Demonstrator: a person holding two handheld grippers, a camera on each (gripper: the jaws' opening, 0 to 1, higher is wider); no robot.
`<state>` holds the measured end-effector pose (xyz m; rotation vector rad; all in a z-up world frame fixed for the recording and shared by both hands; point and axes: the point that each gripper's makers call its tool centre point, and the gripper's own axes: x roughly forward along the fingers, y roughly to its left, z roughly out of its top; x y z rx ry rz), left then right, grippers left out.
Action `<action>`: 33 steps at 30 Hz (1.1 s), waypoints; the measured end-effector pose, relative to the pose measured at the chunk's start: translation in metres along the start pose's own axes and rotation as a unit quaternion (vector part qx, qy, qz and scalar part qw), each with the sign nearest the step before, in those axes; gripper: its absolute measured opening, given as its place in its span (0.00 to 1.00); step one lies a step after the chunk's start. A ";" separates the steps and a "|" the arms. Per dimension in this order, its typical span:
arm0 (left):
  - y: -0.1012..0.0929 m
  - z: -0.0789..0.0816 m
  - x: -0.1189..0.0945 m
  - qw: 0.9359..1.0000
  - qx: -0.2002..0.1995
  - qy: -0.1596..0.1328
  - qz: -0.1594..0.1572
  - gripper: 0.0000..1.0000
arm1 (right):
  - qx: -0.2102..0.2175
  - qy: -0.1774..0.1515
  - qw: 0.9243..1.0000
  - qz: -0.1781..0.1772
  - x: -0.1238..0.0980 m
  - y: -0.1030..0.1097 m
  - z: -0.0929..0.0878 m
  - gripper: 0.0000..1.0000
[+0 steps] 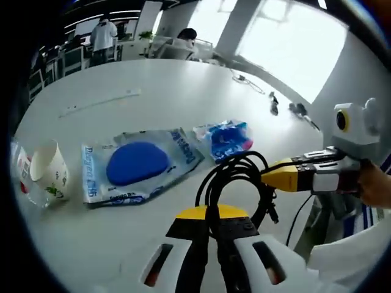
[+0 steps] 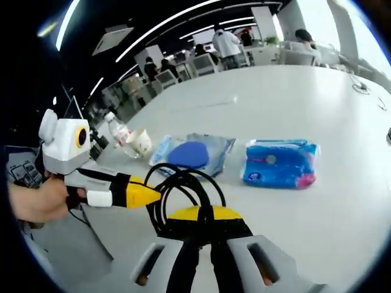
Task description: Arrange the tabletop items into an orderly group along one side of the table until the central work area is clear of visible clutter.
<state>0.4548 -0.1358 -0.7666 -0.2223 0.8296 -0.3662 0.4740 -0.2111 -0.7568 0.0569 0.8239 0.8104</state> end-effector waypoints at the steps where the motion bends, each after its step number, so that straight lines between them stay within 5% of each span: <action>1: -0.002 0.001 0.002 1.000 0.001 0.001 -0.002 0.00 | 0.001 -0.002 1.000 -0.003 -0.002 -0.004 0.000 0.01; 16: -0.041 0.008 0.046 0.999 0.026 0.025 -0.027 0.00 | 0.032 -0.003 0.999 -0.035 -0.022 -0.056 -0.008 0.01; 33: -0.035 0.003 0.071 0.999 0.019 0.043 -0.014 0.00 | 0.034 0.022 0.999 -0.026 0.002 -0.080 -0.017 0.01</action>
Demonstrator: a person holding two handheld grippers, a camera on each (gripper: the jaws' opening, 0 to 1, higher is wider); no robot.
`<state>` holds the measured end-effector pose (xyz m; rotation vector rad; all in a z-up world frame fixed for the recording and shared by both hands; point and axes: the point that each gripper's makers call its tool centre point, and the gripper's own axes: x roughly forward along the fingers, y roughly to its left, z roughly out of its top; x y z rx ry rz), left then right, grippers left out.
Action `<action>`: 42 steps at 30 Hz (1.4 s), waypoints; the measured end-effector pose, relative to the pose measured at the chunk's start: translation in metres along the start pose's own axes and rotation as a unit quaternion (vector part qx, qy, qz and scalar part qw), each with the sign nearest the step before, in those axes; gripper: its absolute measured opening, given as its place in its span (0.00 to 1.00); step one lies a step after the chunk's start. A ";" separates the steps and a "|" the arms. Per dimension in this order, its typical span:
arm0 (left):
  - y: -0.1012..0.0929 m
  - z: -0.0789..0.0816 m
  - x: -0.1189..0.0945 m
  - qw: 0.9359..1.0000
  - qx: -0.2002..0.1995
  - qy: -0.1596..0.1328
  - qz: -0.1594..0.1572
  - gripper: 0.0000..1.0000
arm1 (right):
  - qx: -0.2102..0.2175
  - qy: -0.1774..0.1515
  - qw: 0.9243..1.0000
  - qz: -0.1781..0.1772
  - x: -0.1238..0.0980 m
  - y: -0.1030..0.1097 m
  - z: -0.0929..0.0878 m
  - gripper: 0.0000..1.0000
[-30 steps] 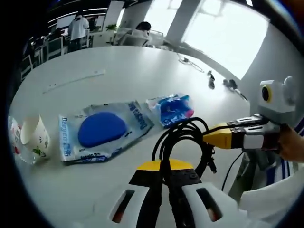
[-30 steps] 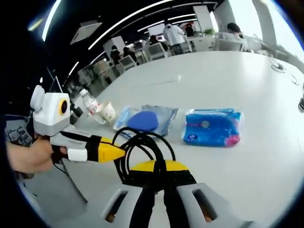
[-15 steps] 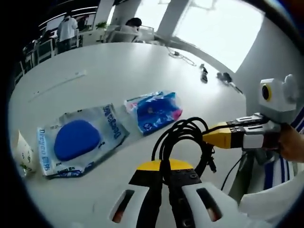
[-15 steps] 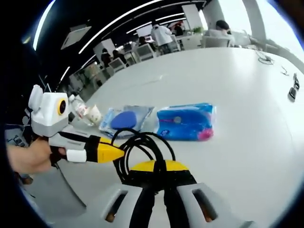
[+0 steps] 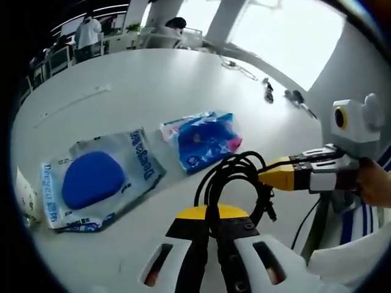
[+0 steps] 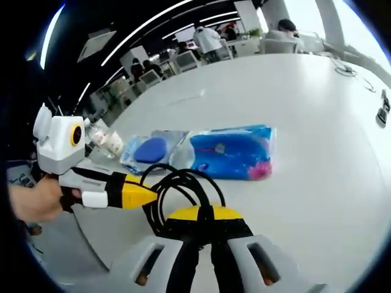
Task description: Arrange the tabletop items into an orderly group along one side of the table until the central work area is clear of visible clutter.
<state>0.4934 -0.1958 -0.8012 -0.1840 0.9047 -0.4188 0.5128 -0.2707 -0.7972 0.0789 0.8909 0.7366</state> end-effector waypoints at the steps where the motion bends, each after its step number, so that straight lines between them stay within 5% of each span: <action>1: 0.000 0.000 0.001 1.000 0.000 0.001 0.000 0.00 | 0.001 0.001 1.000 0.000 0.001 -0.002 0.000 0.01; 22: 0.014 -0.014 0.024 0.999 0.001 0.031 0.022 0.00 | -0.001 0.022 1.000 0.016 0.025 -0.016 -0.009 0.00; 42: 0.014 -0.013 0.026 0.999 0.025 0.022 0.028 0.01 | -0.003 0.017 1.000 0.021 0.025 -0.016 -0.009 0.00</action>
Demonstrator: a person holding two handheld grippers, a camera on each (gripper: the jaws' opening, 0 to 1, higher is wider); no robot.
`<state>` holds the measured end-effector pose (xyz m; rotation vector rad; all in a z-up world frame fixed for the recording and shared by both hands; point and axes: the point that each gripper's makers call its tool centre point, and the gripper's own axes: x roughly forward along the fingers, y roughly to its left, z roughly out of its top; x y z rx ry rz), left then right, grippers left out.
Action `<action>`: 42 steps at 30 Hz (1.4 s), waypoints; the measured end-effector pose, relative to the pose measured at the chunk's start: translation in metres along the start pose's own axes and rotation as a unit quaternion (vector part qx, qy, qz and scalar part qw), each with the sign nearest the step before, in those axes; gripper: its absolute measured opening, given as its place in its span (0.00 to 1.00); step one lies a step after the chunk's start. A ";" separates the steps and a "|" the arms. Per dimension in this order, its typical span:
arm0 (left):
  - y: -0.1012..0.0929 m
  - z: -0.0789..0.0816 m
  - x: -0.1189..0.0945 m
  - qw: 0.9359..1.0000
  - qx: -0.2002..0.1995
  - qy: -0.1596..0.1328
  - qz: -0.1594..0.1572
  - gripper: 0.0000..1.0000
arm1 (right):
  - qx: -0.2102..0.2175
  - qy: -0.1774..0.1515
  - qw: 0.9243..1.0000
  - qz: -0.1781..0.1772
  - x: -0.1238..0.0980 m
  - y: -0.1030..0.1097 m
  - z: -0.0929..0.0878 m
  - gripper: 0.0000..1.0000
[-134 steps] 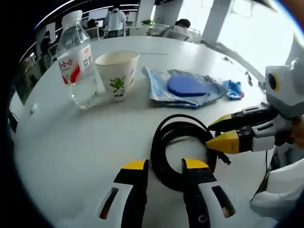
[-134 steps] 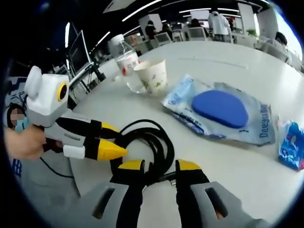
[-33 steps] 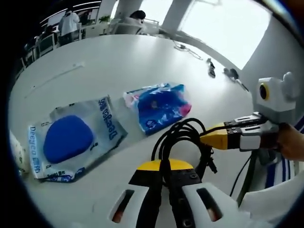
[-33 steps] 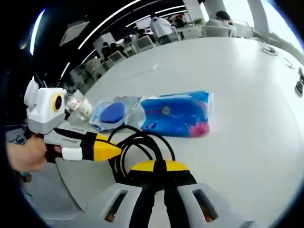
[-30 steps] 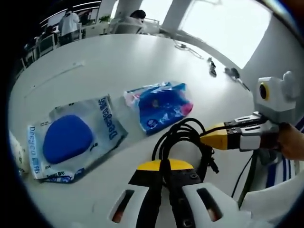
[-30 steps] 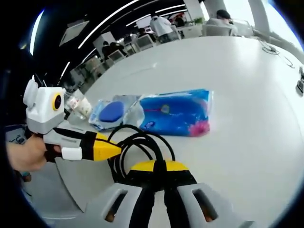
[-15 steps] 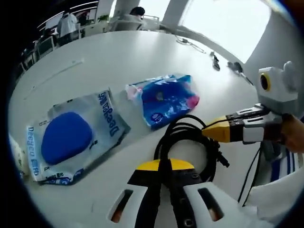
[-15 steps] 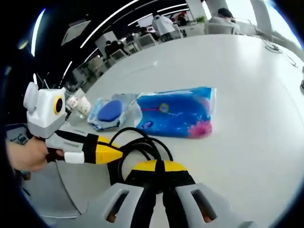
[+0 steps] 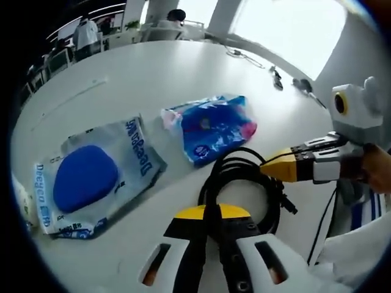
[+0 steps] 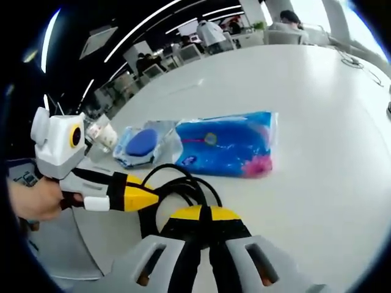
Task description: Arrange the tabletop items into an orderly group along one side of the table until the central work area is clear of visible clutter.
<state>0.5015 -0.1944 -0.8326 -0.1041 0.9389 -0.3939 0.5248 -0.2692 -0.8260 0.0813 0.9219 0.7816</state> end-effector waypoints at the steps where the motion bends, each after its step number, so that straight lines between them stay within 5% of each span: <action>1: 0.000 0.000 0.000 1.000 0.003 -0.001 -0.001 0.01 | 0.000 0.000 1.000 0.000 0.000 0.000 0.000 0.00; 11: -0.002 0.000 -0.001 1.000 0.013 0.001 -0.020 0.03 | -0.012 0.003 1.000 -0.004 0.000 0.000 0.000 0.00; 17: -0.008 0.001 -0.001 1.000 0.005 -0.001 -0.028 0.12 | -0.032 -0.004 0.999 -0.003 0.000 0.001 0.003 0.01; 20: -0.011 0.004 -0.003 0.999 0.017 -0.014 -0.026 0.20 | -0.058 -0.024 0.998 0.026 -0.001 0.014 0.007 0.15; 24: -0.006 0.005 -0.006 0.999 0.024 -0.028 -0.012 0.52 | -0.076 -0.040 0.996 0.031 -0.005 0.022 0.011 0.25; 26: -0.007 0.004 -0.009 0.999 0.017 -0.030 -0.016 0.54 | -0.085 -0.047 0.995 0.030 -0.005 0.023 0.012 0.33; 30: -0.006 0.005 -0.016 0.998 0.045 -0.038 -0.010 0.60 | -0.098 -0.107 0.989 0.023 -0.011 0.023 0.029 0.81; 32: -0.008 0.006 -0.020 0.997 0.054 -0.049 -0.013 0.64 | -0.108 -0.129 0.986 0.020 -0.014 0.023 0.035 0.98; 38: -0.004 0.009 -0.029 0.995 0.067 -0.074 0.002 0.89 | -0.114 -0.138 0.984 0.013 -0.022 0.017 0.035 1.00; 42: 0.000 0.005 -0.033 0.995 0.069 -0.066 0.006 0.91 | -0.114 -0.137 0.984 0.012 -0.023 0.018 0.036 1.00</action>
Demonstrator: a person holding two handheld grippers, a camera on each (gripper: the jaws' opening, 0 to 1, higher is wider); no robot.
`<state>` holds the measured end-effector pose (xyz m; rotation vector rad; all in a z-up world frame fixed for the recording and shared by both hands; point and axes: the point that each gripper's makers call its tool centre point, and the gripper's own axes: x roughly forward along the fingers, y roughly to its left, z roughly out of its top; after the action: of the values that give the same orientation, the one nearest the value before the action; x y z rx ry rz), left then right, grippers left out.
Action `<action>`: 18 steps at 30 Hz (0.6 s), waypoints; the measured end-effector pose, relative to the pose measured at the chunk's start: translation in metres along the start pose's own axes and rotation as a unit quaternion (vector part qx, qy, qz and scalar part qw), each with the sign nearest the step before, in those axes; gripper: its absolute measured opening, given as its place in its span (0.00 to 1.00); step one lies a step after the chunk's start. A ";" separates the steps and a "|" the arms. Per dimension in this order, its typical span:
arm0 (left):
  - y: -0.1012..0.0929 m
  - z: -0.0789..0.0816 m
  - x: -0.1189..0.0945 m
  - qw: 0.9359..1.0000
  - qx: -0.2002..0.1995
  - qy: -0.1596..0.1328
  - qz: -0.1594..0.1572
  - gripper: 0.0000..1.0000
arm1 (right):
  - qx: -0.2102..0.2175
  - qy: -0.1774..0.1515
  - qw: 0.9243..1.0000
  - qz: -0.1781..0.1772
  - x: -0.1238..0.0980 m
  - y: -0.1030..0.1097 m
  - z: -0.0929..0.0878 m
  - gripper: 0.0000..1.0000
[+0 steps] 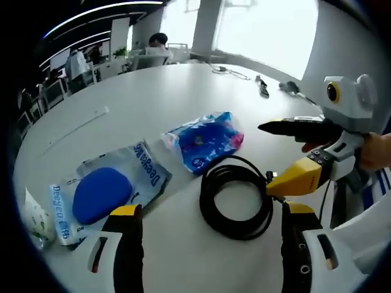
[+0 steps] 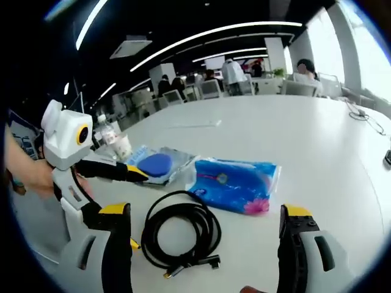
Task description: Arrange the tabletop items into an orderly group along one side of the table until the central work area is clear of visible clutter.
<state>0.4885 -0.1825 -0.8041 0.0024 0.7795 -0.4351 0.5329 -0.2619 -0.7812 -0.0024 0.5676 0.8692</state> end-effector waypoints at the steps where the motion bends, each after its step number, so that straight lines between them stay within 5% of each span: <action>1: 0.000 0.001 -0.001 1.000 0.002 -0.002 0.001 0.92 | -0.001 0.000 1.000 0.000 0.000 0.000 0.001 1.00; 18: 0.018 -0.008 -0.030 1.000 0.005 -0.010 0.015 0.92 | -0.008 -0.002 1.000 0.011 -0.003 0.013 0.006 1.00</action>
<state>0.4711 -0.1531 -0.7917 0.0194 0.7561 -0.4103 0.5247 -0.2542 -0.7718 -0.0089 0.5577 0.8952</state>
